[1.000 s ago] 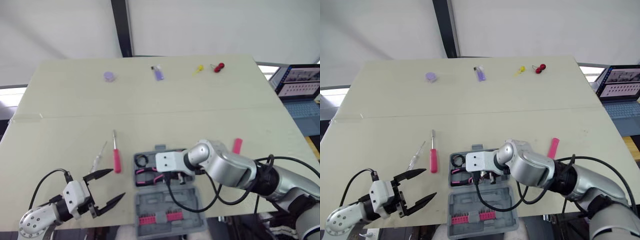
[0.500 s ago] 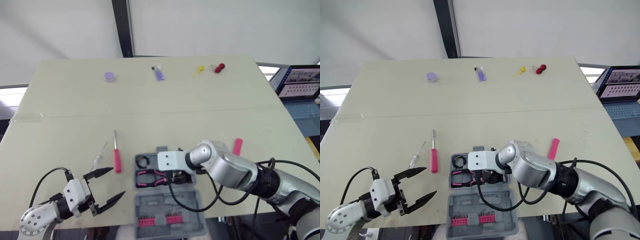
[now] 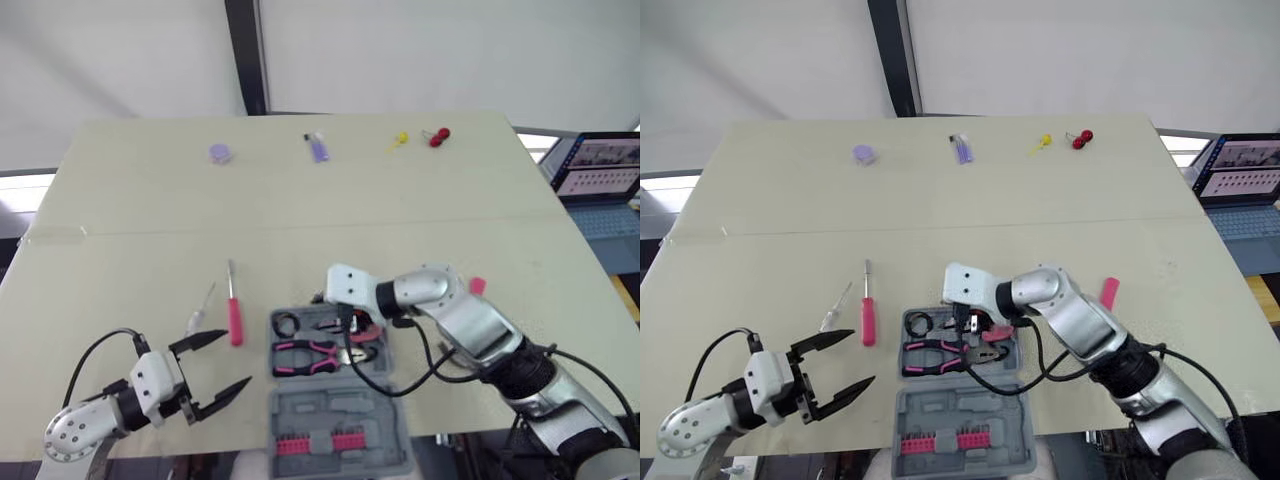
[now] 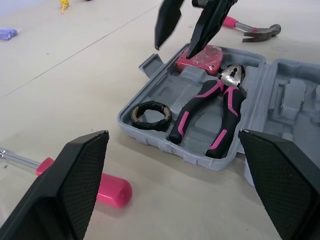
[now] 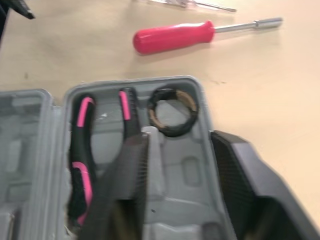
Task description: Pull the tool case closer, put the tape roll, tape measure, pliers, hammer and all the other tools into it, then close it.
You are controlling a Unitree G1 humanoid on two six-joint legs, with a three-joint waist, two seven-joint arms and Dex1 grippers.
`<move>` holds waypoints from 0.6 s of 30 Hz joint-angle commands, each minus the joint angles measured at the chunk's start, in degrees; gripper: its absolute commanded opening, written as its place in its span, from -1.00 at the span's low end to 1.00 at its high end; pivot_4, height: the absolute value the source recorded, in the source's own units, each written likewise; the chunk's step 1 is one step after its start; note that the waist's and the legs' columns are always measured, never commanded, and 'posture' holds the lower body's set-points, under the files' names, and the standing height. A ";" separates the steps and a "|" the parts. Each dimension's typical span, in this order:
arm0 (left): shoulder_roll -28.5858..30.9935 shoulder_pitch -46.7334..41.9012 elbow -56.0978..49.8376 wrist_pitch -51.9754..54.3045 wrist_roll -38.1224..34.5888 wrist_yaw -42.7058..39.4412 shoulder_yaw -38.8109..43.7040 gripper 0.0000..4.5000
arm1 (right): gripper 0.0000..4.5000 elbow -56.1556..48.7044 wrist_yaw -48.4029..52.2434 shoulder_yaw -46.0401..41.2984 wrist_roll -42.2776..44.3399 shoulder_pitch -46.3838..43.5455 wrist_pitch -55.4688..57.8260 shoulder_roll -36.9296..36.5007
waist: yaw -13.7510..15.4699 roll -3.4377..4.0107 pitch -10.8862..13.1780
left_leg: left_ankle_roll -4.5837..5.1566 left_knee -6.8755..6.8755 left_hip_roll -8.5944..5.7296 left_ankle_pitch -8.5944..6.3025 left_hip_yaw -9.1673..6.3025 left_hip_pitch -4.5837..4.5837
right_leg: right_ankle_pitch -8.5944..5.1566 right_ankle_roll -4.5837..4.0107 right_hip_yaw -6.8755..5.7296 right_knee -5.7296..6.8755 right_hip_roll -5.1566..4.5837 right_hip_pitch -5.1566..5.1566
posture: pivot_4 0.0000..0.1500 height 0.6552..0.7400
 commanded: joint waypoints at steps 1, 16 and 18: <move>0.36 -0.16 -0.24 -0.58 -0.05 -0.33 -0.37 1.00 | -0.98 1.89 1.36 -1.28 3.07 4.36 -5.64 3.98 | -0.03 0.00 0.00 | 0.00 0.00 0.01 0.00 0.00 0.01 | 0.00 0.00 -0.01 0.00 0.00 0.00 | 1.00 1.00; 0.33 -0.09 -0.99 -0.37 0.28 0.16 -1.47 1.00 | -0.98 9.07 1.65 -3.51 1.98 8.87 -11.69 6.18 | 0.17 0.02 0.00 | 0.00 0.02 0.01 0.00 0.05 0.13 | 0.00 0.00 -0.01 0.02 -0.04 0.08 | 1.00 1.00; 0.41 -0.12 -0.79 -0.42 0.28 0.06 -1.42 1.00 | -0.98 8.94 1.63 -4.14 2.04 9.04 -11.62 6.23 | 0.13 0.02 0.00 | 0.00 0.02 0.01 0.00 0.06 0.13 | 0.00 0.00 -0.02 0.02 -0.04 0.08 | 1.00 1.00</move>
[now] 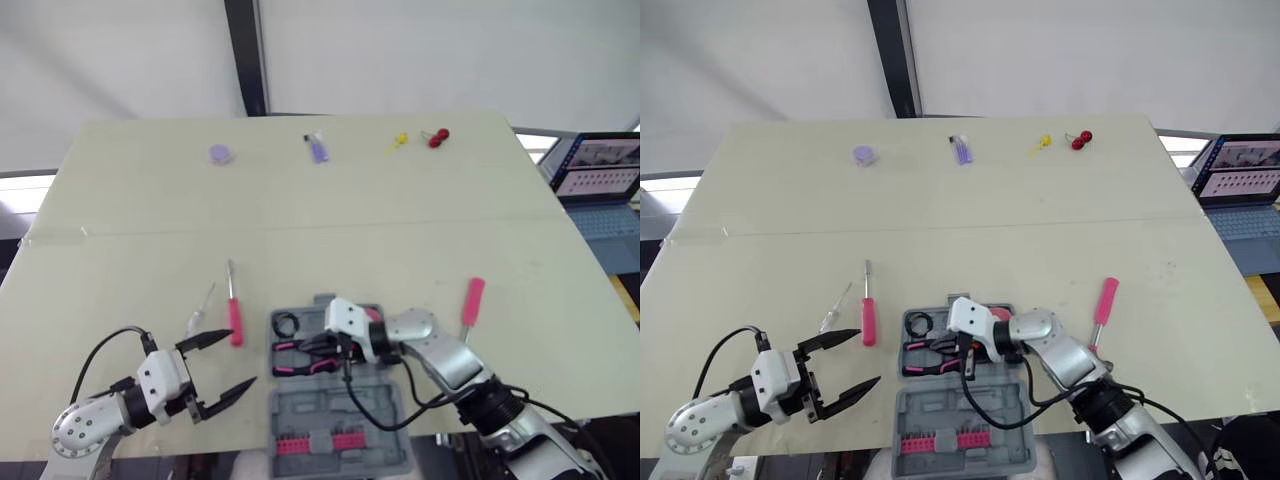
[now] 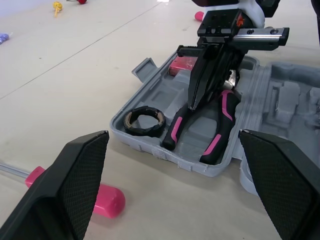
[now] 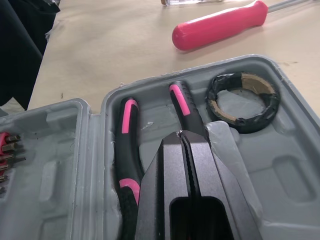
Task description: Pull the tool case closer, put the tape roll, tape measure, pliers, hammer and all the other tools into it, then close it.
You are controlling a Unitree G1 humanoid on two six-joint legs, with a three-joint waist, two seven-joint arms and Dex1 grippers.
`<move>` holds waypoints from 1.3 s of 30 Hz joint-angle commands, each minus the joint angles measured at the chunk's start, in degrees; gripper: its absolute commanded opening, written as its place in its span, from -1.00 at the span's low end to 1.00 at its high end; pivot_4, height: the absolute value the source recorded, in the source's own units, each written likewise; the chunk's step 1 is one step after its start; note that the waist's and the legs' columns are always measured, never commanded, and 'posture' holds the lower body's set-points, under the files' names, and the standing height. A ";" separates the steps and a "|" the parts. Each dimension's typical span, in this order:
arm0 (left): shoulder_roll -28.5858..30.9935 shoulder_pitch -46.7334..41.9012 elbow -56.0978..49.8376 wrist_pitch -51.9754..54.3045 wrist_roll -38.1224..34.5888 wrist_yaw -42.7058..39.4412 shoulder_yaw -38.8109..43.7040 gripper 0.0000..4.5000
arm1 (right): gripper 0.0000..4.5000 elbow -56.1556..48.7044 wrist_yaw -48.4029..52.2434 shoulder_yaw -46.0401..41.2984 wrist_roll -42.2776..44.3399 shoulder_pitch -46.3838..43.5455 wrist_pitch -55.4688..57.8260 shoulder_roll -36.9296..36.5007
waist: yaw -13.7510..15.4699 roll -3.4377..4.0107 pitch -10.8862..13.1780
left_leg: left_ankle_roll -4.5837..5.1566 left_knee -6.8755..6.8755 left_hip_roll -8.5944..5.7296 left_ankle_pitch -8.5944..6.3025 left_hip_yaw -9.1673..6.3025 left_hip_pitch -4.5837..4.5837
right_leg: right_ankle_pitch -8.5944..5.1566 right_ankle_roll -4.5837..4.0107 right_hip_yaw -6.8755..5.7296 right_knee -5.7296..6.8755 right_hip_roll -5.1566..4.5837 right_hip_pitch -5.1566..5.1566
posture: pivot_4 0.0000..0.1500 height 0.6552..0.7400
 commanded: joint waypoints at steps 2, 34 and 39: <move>0.41 0.40 -0.73 -0.48 -0.08 -0.12 0.05 1.00 | -0.98 -1.46 0.76 -1.55 0.38 0.40 -0.28 -0.11 | -0.03 0.00 0.00 | 0.00 0.00 0.00 0.00 0.00 0.00 | 0.00 0.00 0.00 0.00 0.00 0.00 | 1.00 1.00; 1.65 -5.83 -6.57 17.40 -5.32 4.14 -2.67 1.00 | -0.98 -4.87 5.42 -8.65 7.37 0.30 13.55 -2.52 | 0.36 0.31 -1.51 | 0.00 -0.06 0.00 -0.01 -0.34 0.32 | -0.01 -0.03 -0.27 -0.26 -0.01 0.67 | 1.00 1.00; 4.94 -8.88 -3.69 22.56 -3.32 6.72 1.68 1.00 | -0.88 -15.17 6.32 -22.54 17.73 2.82 23.86 -12.45 | 0.38 0.60 -0.97 | 0.00 -0.03 -0.02 -0.01 -0.37 0.23 | -0.01 -0.03 -0.26 -0.27 -0.01 0.62 | 1.00 1.00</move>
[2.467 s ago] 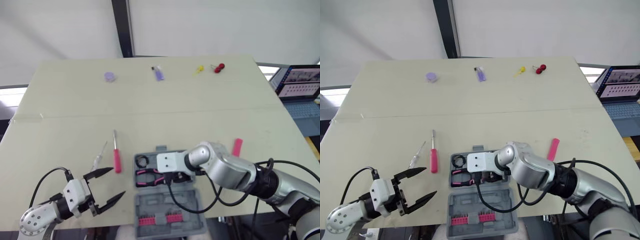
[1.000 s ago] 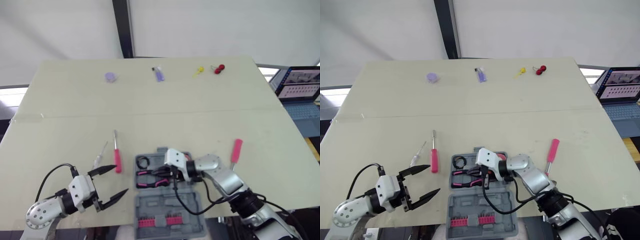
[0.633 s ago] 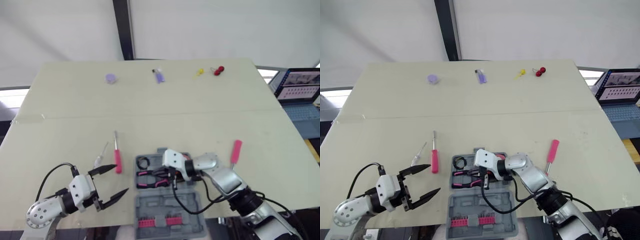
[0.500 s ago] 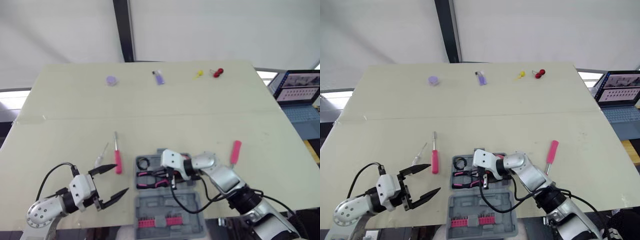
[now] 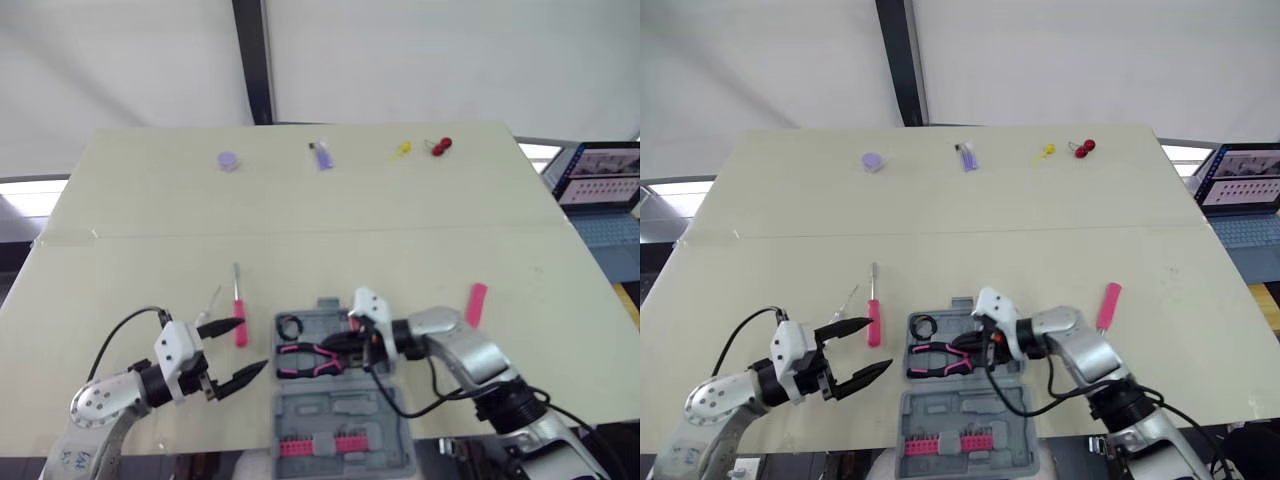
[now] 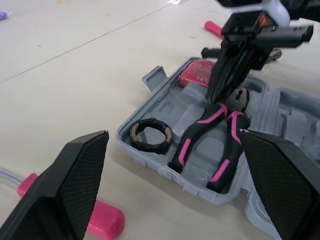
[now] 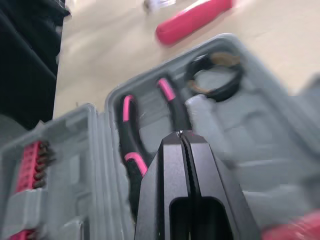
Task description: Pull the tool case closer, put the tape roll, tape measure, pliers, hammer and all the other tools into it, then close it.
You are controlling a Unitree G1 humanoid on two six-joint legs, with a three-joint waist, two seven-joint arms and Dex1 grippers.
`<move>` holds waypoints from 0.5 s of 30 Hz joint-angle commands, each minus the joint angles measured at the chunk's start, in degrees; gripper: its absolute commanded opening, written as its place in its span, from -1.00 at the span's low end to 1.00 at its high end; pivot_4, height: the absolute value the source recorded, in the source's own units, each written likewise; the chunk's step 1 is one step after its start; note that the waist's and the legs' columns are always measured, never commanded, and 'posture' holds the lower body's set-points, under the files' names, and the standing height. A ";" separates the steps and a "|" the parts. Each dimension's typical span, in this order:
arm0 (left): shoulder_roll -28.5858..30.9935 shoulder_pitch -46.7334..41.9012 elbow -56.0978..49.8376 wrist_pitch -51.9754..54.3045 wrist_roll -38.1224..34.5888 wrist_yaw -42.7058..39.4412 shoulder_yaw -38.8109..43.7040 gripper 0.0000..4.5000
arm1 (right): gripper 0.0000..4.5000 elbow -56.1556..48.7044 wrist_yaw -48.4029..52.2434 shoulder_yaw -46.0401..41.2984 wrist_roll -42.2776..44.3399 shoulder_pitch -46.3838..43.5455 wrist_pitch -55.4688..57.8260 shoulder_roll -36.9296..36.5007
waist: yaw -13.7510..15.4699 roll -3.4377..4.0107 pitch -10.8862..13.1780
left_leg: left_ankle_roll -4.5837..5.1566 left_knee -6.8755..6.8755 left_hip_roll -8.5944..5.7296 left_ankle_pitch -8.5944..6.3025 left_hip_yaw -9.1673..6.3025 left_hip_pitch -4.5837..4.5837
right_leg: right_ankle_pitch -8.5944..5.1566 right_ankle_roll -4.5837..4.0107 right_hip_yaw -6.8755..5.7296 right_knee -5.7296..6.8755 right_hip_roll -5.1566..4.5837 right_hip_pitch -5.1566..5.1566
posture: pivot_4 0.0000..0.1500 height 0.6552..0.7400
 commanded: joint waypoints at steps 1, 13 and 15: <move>3.39 -0.96 3.76 1.96 0.47 0.90 5.48 1.00 | -0.75 -7.82 1.27 -12.17 8.23 3.25 7.02 -7.54 | -0.02 0.02 0.09 | 0.00 -0.06 0.00 0.00 0.00 0.01 | 0.00 0.00 -0.02 -0.02 0.01 -0.02 | 1.00 1.00; 11.30 0.83 28.52 -0.08 2.21 6.36 29.06 1.00 | 0.98 3.42 -2.62 -47.54 7.17 31.81 -1.38 -20.69 | 0.98 -0.64 0.73 | 0.02 -0.14 0.01 -0.02 0.23 0.06 | -0.01 -0.02 0.03 -0.12 -0.01 -0.08 | 1.00 1.00; 11.77 1.16 31.79 -1.45 2.87 6.17 30.13 1.00 | 0.98 9.62 -4.23 -50.21 5.49 32.82 -6.26 -19.86 | 1.00 -0.65 0.73 | 0.02 -0.13 0.01 -0.02 0.24 0.09 | -0.01 -0.02 0.05 -0.11 -0.01 -0.06 | 1.00 1.00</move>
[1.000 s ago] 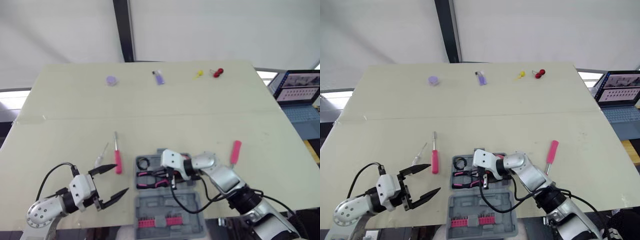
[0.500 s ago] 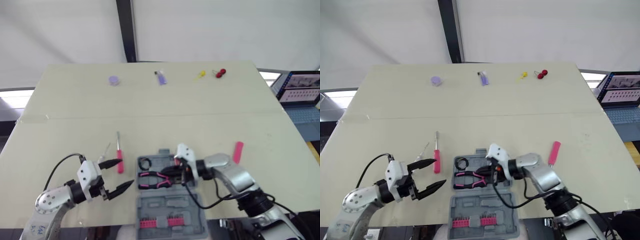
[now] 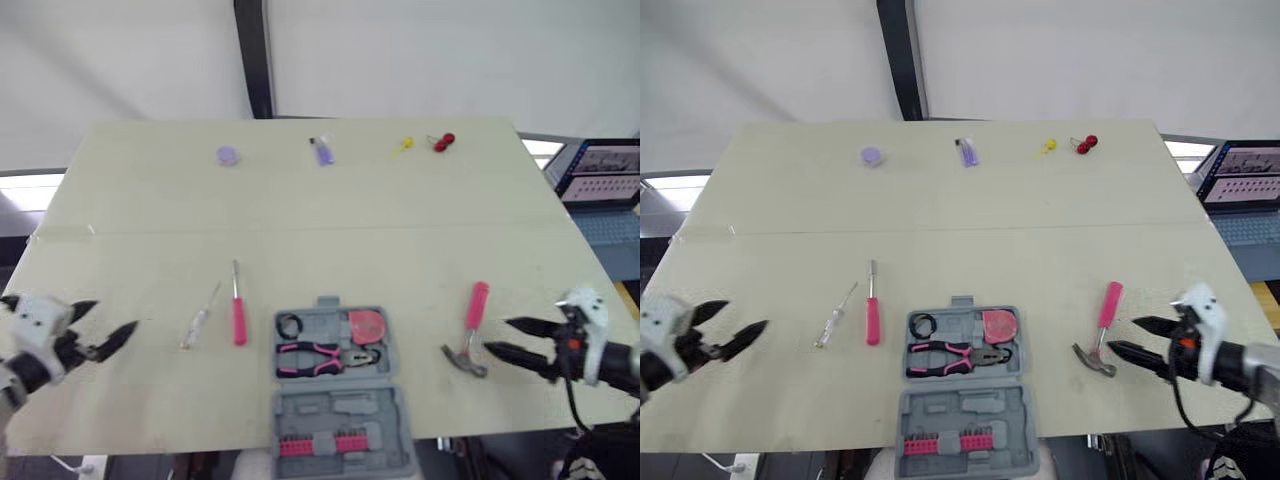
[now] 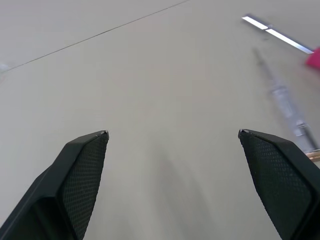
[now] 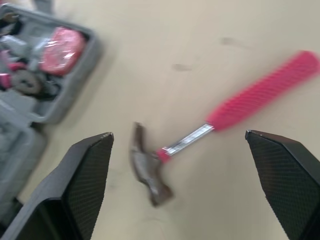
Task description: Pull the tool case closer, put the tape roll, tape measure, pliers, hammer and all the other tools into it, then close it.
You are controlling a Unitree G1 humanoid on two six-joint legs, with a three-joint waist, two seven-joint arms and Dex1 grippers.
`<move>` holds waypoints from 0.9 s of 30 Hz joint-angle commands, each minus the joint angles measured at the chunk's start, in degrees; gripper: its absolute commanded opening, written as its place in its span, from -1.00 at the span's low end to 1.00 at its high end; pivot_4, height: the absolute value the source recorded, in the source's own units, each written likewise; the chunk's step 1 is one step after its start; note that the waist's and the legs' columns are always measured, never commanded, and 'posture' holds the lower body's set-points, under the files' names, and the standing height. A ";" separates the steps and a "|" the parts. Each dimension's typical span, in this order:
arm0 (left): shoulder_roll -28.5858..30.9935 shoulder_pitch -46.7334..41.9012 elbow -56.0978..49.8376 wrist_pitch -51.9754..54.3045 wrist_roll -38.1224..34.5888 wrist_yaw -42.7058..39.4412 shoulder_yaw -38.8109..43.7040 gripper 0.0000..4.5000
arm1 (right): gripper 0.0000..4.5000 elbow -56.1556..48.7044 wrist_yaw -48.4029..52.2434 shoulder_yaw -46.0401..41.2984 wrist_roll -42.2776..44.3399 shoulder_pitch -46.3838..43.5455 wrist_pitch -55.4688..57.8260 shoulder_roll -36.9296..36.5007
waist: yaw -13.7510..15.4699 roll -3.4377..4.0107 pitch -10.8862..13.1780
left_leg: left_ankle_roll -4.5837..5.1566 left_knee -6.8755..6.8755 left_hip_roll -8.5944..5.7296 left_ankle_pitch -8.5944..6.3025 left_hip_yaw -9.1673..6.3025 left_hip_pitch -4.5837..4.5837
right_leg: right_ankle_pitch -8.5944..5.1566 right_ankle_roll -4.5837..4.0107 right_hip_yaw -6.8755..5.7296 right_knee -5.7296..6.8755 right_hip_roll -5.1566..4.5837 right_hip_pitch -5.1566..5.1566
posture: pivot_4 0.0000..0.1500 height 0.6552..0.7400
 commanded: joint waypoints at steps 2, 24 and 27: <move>1.66 0.34 6.97 -3.95 1.39 -0.40 3.34 1.00 | 0.98 11.94 -3.36 -5.56 -3.49 0.85 -10.82 1.43 | 0.03 -0.03 0.01 | 0.00 -0.01 0.00 0.00 0.03 0.01 | 0.00 0.00 0.02 -0.01 -0.01 0.00 | 1.00 1.00; 4.07 3.55 -21.05 16.23 -3.35 -11.49 -15.02 1.00 | 0.98 -6.26 0.40 5.23 4.57 -0.38 -2.66 -0.23 | -1.02 0.28 0.22 | -0.01 0.02 0.01 0.00 0.04 0.00 | 0.00 0.00 0.06 0.10 -0.01 -0.04 | 1.00 1.00; 7.03 2.23 -26.30 21.40 -4.40 -14.53 -19.92 0.75 | 0.81 -15.41 0.01 10.86 5.60 -0.24 0.56 -0.76 | -0.74 0.28 0.22 | -0.02 0.00 0.01 -0.01 0.01 -0.01 | 0.00 0.00 0.07 0.08 -0.01 -0.05 | 1.00 1.00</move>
